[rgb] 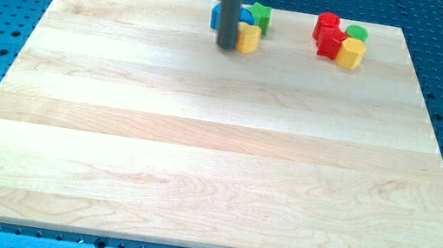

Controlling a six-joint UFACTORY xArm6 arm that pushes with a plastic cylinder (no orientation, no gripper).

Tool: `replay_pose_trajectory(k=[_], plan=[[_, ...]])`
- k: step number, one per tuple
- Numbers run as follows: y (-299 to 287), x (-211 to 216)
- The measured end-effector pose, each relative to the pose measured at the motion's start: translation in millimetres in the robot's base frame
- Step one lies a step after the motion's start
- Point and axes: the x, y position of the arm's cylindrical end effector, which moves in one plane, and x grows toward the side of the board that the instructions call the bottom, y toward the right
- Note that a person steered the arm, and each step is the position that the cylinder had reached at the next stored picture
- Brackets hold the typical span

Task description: Move the heart closer to the red star

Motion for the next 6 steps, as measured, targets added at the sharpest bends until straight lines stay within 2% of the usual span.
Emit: replay_pose_trajectory(k=[1, 3, 5, 6], plan=[[-32.7, -9.5], [81.5, -13.5], [105.0, -9.2], [97.8, -9.3]])
